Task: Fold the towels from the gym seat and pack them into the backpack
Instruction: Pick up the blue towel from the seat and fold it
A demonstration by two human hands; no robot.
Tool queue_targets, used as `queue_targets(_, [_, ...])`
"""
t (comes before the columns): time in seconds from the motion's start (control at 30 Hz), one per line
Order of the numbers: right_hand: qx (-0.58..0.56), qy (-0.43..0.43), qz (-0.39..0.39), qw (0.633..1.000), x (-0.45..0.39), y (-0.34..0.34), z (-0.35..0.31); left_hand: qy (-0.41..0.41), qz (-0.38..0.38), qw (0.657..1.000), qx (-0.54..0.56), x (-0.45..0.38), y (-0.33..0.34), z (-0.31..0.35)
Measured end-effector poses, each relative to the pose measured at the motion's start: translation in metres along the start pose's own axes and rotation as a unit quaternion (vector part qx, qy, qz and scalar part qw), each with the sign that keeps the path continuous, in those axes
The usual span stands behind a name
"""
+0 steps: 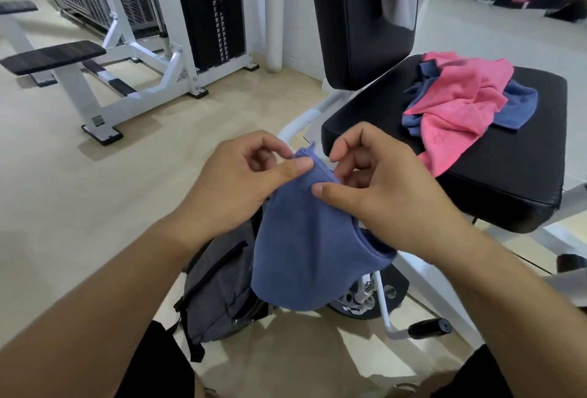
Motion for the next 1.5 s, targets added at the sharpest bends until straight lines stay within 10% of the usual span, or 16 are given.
queue_targets(0.2, [-0.094,-0.008,0.001,0.996,0.01,0.037,0.001,-0.135,-0.15,0.978,0.05,0.018,0.01,0.002])
queue_targets(0.37, [-0.144,0.036,-0.102,0.984,0.009,0.052,0.006,-0.098,-0.142,0.985,0.028,0.013,-0.006,-0.007])
queue_targets(0.57, [0.027,0.009,-0.015,0.999,-0.001,0.023,0.013,0.038,-0.178,0.961,-0.21,0.01,-0.019,0.008])
queue_targets(0.73, [0.101,-0.017,-0.075,0.992,0.003,0.042,0.012,0.062,-0.214,0.967,-0.12,0.017,-0.011,0.034])
queue_targets(0.93, [0.055,-0.009,-0.129,0.99,0.008,0.049,0.009,0.147,-0.126,0.976,-0.097,0.009,-0.019,0.048])
queue_targets(1.5, [0.158,0.026,-0.168,0.973,0.015,0.029,0.017,-0.001,0.183,0.983,-0.005,-0.022,-0.059,-0.025])
Point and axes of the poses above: each hand's wrist, its own x-axis away from the middle knuckle, its own y-axis out of the palm, z = x × y, the point moved 7 cm from there along -x, towards the middle knuckle, and after that the axes turned 6 degrees about y, right-handed, at the moved point
